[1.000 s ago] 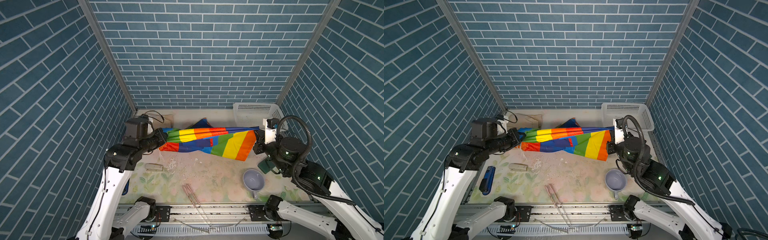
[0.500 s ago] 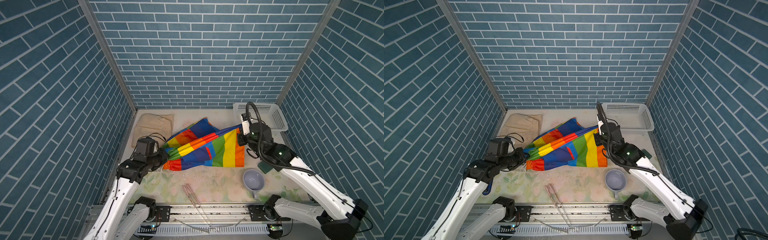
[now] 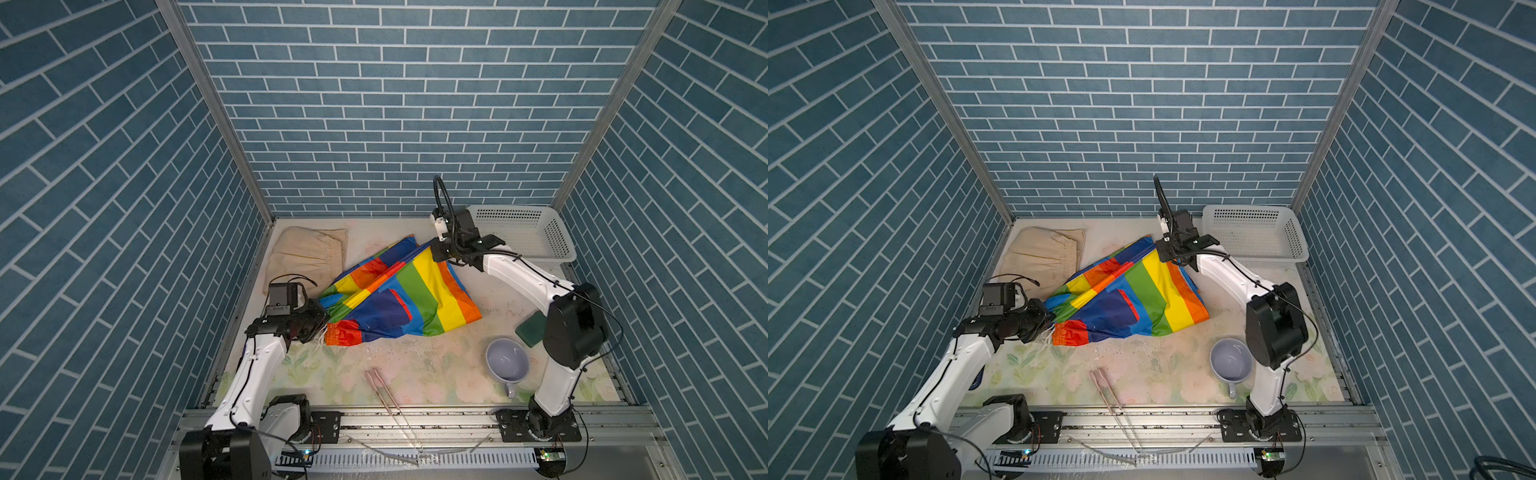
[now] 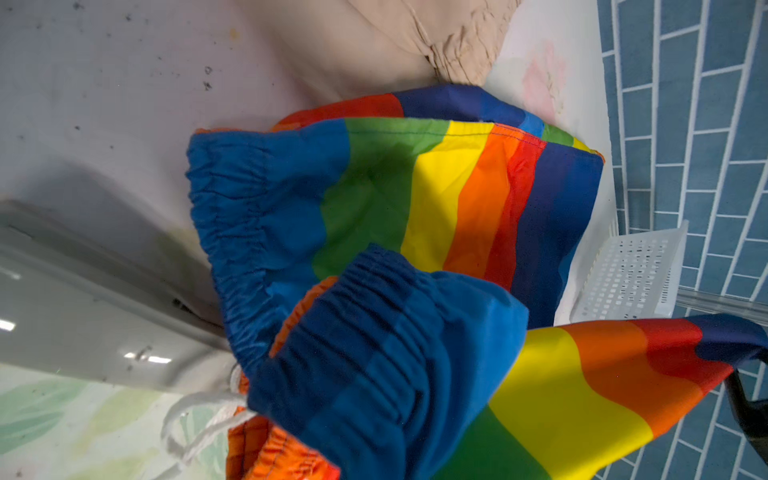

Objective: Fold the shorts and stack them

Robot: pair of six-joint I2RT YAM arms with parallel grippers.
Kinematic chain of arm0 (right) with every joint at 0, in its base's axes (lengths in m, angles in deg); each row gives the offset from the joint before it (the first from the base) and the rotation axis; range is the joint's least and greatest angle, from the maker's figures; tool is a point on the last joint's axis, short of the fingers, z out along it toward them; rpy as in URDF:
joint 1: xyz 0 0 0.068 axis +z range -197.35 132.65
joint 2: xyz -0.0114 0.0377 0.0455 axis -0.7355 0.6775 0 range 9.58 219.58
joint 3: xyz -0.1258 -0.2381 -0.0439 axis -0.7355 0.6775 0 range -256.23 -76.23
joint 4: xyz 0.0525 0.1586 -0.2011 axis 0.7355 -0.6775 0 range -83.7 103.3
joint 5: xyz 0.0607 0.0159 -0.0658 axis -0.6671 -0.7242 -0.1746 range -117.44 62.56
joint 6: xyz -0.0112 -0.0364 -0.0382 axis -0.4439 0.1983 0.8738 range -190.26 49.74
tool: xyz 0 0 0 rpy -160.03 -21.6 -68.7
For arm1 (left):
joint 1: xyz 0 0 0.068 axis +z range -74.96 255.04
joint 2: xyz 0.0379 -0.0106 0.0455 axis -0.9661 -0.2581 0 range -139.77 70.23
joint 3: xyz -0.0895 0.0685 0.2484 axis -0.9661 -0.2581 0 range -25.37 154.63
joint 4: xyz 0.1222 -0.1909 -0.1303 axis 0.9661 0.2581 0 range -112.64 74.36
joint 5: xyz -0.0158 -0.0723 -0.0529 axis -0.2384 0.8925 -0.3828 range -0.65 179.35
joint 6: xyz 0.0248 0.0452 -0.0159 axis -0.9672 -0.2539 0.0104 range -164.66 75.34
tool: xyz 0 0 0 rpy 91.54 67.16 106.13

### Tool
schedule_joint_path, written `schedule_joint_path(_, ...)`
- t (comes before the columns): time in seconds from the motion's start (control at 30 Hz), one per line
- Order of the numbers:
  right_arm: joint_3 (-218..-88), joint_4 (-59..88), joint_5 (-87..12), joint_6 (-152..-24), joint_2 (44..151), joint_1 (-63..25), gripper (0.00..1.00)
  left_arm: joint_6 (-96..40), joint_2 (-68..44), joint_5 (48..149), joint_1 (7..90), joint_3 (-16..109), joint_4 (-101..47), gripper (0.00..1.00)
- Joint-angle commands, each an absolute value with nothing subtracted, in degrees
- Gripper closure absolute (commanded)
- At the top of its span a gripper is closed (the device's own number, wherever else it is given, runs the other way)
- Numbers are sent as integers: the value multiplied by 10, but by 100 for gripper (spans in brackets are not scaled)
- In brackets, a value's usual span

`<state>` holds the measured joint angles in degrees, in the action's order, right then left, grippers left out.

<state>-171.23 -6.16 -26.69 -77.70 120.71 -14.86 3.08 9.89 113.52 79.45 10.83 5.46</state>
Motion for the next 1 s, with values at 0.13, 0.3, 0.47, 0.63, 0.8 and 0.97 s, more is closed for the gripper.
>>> schedule_joint_path(0.13, -1882, -33, -172, -767, 1342, -202, 100, 1, 11, 1089, 837, 120, 58, 100)
schedule_joint_path(0.3, -1974, -45, -179, -776, 1430, -221, 100, -10, -20, 1083, 841, 156, 67, 100)
schedule_joint_path(0.47, -2044, -76, -218, -773, 1489, -222, 99, -13, -36, 1067, 842, 160, 70, 95)
schedule_joint_path(0.63, -2056, -88, -245, -774, 1508, -222, 65, -3, -57, 1068, 841, 153, 55, 49)
schedule_joint_path(0.8, -2032, -100, -252, -761, 1468, -222, 50, 4, -45, 1070, 842, 166, 64, 36)
schedule_joint_path(0.97, -1900, -72, -246, -759, 1337, -222, 44, 2, 11, 1068, 842, 187, 102, 26)
